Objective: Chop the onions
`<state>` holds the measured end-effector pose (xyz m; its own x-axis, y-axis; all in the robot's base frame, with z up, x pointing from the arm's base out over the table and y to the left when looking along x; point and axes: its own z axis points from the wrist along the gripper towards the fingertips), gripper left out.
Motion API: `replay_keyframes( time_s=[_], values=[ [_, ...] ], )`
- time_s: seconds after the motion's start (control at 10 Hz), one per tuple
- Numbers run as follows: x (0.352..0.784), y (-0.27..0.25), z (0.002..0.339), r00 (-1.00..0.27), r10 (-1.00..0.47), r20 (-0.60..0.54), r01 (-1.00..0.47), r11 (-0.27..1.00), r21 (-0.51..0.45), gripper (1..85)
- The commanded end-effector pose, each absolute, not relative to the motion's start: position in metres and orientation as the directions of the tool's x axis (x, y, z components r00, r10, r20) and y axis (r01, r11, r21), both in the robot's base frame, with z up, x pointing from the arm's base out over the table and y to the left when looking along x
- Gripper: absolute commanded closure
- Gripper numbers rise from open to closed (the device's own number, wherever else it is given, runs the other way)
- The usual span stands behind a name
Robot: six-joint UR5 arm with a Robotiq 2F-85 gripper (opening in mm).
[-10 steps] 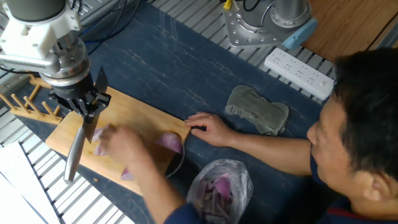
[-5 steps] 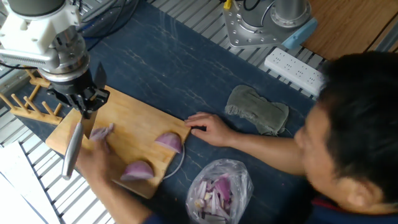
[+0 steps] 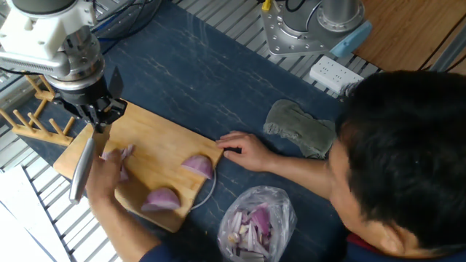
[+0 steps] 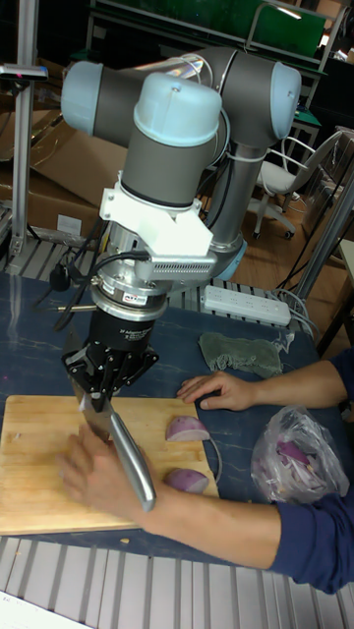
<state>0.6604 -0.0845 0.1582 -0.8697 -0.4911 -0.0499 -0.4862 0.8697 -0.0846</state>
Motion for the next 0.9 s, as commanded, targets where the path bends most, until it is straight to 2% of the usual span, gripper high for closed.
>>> replay_keyframes(
  time_s=[0.0, 0.8],
  values=[
    [0.6596, -0.0876, 0.1607, -0.874, -0.484, -0.049, -0.479, 0.873, -0.089, 84.7],
    [0.6569, -0.0901, 0.1624, -0.881, -0.472, -0.025, -0.467, 0.878, -0.106, 84.7]
  ],
)
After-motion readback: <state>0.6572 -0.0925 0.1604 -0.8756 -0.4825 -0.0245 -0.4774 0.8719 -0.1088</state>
